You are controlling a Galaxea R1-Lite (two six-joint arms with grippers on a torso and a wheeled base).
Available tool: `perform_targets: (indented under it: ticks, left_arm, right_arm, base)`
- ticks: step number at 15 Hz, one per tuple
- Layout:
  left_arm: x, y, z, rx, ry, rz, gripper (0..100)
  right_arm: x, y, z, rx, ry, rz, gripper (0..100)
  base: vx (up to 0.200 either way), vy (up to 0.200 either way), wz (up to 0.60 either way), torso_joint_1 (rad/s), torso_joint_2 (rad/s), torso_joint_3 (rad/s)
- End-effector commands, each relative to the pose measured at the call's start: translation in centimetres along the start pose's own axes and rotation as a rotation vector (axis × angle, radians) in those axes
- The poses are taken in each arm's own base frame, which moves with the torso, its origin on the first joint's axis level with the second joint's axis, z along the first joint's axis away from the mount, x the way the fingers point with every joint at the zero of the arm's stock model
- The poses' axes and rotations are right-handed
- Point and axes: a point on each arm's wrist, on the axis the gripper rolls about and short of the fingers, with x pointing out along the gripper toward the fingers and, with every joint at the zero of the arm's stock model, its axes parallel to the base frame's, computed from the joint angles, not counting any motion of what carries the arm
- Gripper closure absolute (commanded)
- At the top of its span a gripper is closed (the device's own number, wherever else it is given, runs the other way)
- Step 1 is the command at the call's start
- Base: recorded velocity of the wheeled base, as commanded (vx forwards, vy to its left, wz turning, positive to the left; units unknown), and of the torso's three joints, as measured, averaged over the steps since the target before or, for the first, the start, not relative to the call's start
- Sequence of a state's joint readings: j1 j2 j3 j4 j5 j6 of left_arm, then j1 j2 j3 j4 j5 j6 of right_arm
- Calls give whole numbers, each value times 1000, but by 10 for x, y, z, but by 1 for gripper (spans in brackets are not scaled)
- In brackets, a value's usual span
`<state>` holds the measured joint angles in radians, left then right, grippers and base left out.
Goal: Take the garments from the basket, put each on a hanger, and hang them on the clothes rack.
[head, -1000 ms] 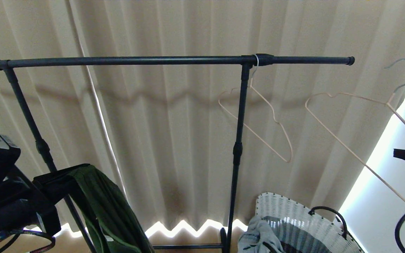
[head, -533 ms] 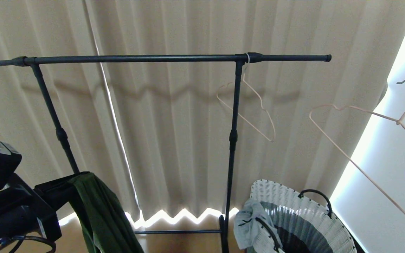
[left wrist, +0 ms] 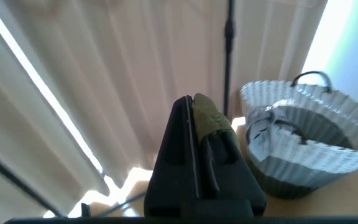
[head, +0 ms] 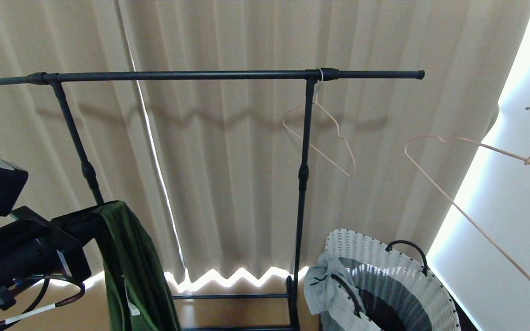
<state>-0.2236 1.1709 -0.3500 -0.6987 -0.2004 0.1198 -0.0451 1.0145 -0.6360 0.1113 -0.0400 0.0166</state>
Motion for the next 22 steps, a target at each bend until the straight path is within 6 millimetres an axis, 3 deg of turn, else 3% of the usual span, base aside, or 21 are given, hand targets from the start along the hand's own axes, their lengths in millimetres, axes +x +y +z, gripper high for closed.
perform_targets:
  ticks: [1, 5, 10, 22]
  left_arm:
    - [4, 2, -2, -4, 15, 8, 100]
    - [-2, 0, -2, 2, 1, 2, 100]
    - [-8, -3, -3, 31, -7, -3, 100]
    - [-11, -6, -4, 49, -14, -22, 100]
  right_arm:
    - [-15, 2, -2, -55, -58, 33, 100]
    - [-31, 11, -5, -102, -117, 228, 100]
    - [-30, 15, -13, -122, -96, 270, 100]
    - [-28, 20, -16, -151, -76, 319, 100]
  base:
    - [0, 0, 0, 0, 0, 0]
    - [0, 0, 0, 0, 0, 0]
    - [0, 0, 0, 0, 0, 0]
    - [0, 200, 0, 2, 1, 2]
